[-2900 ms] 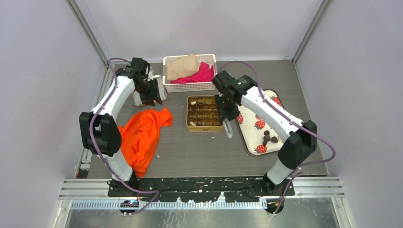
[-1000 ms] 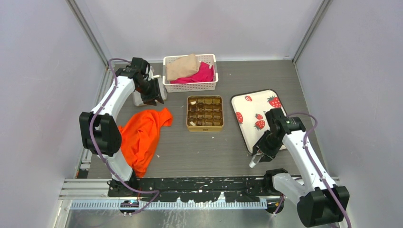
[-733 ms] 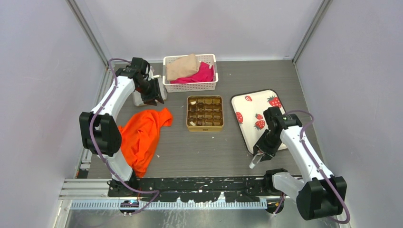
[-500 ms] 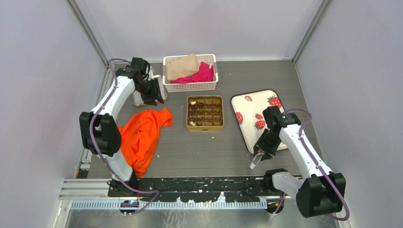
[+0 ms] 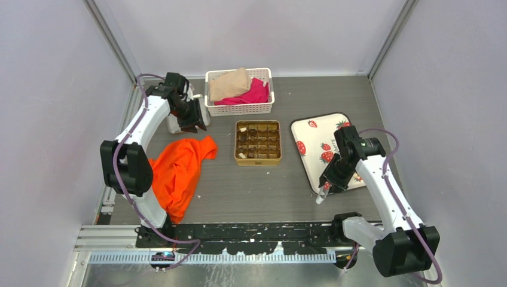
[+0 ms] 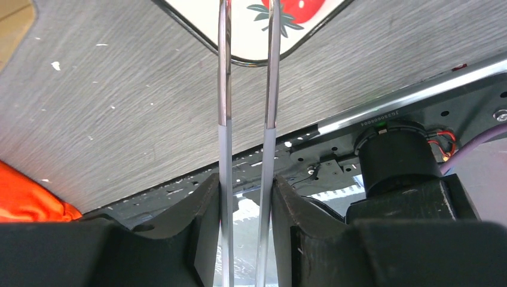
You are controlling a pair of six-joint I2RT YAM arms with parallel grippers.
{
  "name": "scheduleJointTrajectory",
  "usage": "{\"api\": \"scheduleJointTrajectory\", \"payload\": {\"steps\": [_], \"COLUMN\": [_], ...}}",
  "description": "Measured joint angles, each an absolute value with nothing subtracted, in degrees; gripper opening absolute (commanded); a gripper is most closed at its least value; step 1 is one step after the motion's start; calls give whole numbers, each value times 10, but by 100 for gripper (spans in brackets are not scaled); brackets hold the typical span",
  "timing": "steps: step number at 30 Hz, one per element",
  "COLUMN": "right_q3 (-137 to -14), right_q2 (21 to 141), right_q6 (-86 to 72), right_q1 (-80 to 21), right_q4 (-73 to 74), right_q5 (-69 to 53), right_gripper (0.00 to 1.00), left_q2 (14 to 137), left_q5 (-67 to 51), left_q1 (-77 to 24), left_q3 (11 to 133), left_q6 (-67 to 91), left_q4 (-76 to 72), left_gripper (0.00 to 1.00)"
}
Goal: Pack the chocolate
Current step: Pick up the fake chocolate from the plate.
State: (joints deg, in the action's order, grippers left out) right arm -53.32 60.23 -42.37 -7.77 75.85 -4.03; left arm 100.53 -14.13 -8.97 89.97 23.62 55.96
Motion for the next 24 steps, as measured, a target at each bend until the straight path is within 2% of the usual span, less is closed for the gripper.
{"api": "scheduleJointTrajectory", "payload": {"steps": [6, 10, 17, 24], "right_q3": [-587, -661, -813, -899], "right_q2": [607, 644, 810, 954], "right_q6": [-424, -424, -392, -348], "right_q1": [-97, -167, -303, -320], "right_q4": [762, 761, 695, 646], "right_q5": [-46, -35, -45, -83], "right_gripper": [1, 1, 1, 1], "left_q2": [1008, 1008, 1008, 1006], "left_q5": [-141, -141, -141, -139], "left_q1": [-90, -90, -90, -90], "left_q3": [900, 900, 900, 893], "left_q6": [236, 236, 236, 236], "left_q4": [560, 559, 559, 559], "left_gripper": [41, 40, 41, 41]}}
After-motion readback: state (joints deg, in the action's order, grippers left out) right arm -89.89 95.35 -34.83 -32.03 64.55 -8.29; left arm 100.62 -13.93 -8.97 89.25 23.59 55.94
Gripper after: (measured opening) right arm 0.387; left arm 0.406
